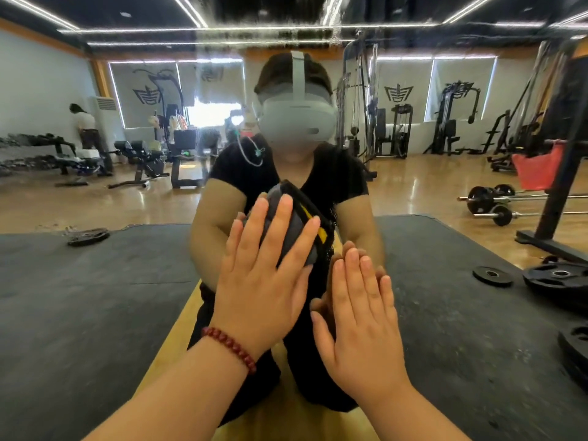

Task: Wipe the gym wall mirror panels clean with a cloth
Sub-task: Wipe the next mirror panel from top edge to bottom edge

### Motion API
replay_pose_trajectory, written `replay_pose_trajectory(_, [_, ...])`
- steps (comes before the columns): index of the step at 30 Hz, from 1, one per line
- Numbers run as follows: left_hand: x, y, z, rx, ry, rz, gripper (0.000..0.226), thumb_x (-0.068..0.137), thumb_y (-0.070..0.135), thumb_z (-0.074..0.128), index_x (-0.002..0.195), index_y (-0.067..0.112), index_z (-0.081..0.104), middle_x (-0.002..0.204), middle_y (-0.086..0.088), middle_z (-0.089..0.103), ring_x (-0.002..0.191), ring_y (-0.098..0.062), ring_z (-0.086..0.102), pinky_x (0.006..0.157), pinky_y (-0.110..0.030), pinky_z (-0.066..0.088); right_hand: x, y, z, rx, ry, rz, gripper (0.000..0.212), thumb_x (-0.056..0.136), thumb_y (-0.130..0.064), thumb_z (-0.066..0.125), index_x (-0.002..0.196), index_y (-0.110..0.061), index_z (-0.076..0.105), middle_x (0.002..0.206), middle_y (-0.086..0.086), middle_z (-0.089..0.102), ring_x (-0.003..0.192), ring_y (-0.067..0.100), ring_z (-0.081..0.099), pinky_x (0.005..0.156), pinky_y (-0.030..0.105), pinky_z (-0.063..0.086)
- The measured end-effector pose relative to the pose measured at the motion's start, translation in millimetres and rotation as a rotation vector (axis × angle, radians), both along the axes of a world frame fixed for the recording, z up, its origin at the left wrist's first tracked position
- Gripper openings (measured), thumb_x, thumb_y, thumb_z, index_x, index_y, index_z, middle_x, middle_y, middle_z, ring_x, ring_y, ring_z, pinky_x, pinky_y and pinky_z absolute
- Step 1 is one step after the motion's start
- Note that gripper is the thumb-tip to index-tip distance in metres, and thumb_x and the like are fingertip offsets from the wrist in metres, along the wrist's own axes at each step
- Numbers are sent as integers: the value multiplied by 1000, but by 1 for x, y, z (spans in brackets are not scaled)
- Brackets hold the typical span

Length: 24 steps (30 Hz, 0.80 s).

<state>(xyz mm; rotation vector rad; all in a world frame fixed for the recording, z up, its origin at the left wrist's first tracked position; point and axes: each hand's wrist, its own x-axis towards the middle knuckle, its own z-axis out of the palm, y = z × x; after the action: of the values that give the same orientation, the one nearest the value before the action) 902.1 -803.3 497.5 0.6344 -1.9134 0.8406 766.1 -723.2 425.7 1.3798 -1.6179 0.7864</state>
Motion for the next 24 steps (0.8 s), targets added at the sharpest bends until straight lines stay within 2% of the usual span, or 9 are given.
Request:
replay_pose_trajectory(3, [10,-6,-45,-41,-109,31,61,97,39,39,153,26,21,162,-12,14,152,-32,3,123,-47,1,-1,0,-5,-3,4,11,75,97,-41,41,156,-6,12,166,10,1,153,25,8,125,41,3])
replay_pose_trajectory(7, [27,-7,-102,-16,-252,82,74,92,41,40,158,27,10,166,-8,-2,152,-31,-3,123,-46,-1,-3,4,-20,53,27,20,76,95,-39,42,157,-6,13,166,10,1,153,25,7,125,41,4])
replay_pose_trajectory(10, [25,-1,-90,-5,-213,67,69,94,39,39,157,26,14,166,-9,1,152,-30,-3,123,-45,-2,-2,6,-35,79,12,5,76,96,-42,42,157,-7,13,166,9,3,153,25,9,124,41,5])
replay_pose_trajectory(14, [11,2,-38,46,-5,24,58,97,35,40,152,22,28,160,-14,16,150,-34,7,123,-44,-4,4,2,-39,53,-24,6,77,98,-43,39,158,-8,5,166,9,-2,153,26,6,125,43,3])
replay_pose_trajectory(18, [18,-9,-69,7,-110,40,57,98,39,37,152,25,25,160,-13,17,152,-30,-3,123,-46,-3,8,0,-42,36,-42,2,78,97,-42,40,158,-6,5,166,9,-4,153,26,4,124,44,3])
replay_pose_trajectory(21, [34,-11,-126,33,-243,63,57,103,40,27,157,27,16,165,-10,-1,152,-31,-8,123,-47,-3,7,1,-49,66,-33,9,78,97,-41,39,158,-7,4,166,10,-4,153,27,4,124,43,3])
replay_pose_trajectory(23, [40,-9,-143,51,-283,87,54,105,40,17,158,27,11,165,-8,-12,151,-31,-10,122,-47,-6,6,3,-58,97,-26,15,77,97,-41,38,158,-8,4,166,10,-4,153,26,4,124,43,3])
replay_pose_trajectory(24, [39,-6,-141,59,-279,87,54,104,40,20,157,27,13,164,-8,-12,151,-30,-11,122,-47,-7,6,4,-63,110,-23,18,77,97,-41,38,158,-8,4,166,9,-4,153,26,4,124,42,3])
